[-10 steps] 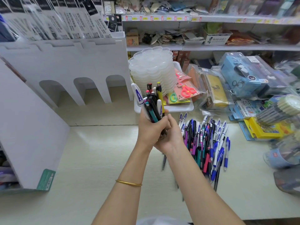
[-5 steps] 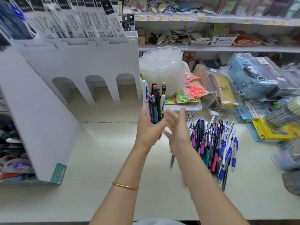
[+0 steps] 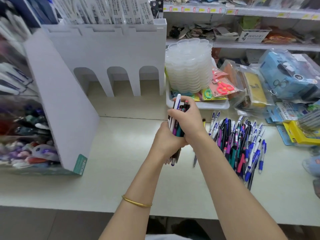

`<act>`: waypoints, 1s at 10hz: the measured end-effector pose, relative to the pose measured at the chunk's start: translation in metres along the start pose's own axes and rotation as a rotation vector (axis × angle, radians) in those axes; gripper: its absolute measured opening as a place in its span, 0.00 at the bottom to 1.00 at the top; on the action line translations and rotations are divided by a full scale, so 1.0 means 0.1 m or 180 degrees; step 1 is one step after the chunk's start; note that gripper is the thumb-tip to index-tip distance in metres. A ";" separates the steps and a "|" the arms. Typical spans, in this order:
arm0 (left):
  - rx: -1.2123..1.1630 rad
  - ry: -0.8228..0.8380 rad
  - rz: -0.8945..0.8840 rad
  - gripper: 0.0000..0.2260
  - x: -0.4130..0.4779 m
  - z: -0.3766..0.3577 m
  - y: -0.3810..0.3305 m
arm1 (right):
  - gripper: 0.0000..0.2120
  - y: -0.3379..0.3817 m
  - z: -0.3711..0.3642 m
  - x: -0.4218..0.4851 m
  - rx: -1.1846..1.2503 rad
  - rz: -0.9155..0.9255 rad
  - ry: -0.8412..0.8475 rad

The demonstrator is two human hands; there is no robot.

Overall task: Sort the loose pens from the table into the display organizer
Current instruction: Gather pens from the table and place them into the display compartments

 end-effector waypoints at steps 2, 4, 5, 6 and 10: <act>-0.0651 0.0001 0.0507 0.22 -0.21 0.06 0.19 | 0.07 -0.03 -0.22 -0.19 -0.0364 -0.0048 0.0560; -0.1053 -0.0121 0.0508 0.14 -0.54 0.38 0.30 | 0.15 0.02 -0.54 -0.58 -0.0117 -0.0448 0.1235; -0.1537 -0.0041 0.0433 0.16 -0.74 0.64 0.31 | 0.20 0.10 -0.68 -0.77 0.0245 -0.0734 0.1549; -0.1926 0.0039 0.0162 0.14 -0.92 0.92 0.27 | 0.18 0.24 -0.82 -0.93 0.0139 -0.0508 0.1545; -0.2068 -0.1485 -0.0713 0.14 -1.39 2.92 0.45 | 0.04 0.69 -2.32 -2.10 -0.0769 0.1093 0.1822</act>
Point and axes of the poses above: each hand's wrist, its own x-axis towards the middle knuckle, its own z-axis out of the back of the hand, y = z × x, the point moved 8 cm from there along x, towards the middle knuckle, and after that the axes turned 8 degrees about -y, right-handed, at the moved point
